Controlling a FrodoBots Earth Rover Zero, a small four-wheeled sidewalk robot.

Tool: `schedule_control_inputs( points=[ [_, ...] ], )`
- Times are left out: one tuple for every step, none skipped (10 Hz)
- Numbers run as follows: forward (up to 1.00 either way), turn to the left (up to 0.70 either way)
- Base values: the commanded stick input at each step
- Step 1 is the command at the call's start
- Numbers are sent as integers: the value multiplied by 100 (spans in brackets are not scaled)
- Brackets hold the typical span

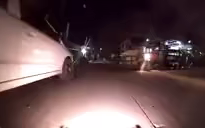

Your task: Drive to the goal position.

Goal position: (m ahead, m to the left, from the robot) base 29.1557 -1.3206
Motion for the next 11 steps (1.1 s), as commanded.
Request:
schedule_control_inputs(
  points=[
    [85,0],
    [85,0],
    [85,0],
    [85,0],
    [85,-6],
    [85,-23],
    [85,-34],
    [85,-14],
    [85,-2],
    [85,0],
    [85,0]
  ],
)
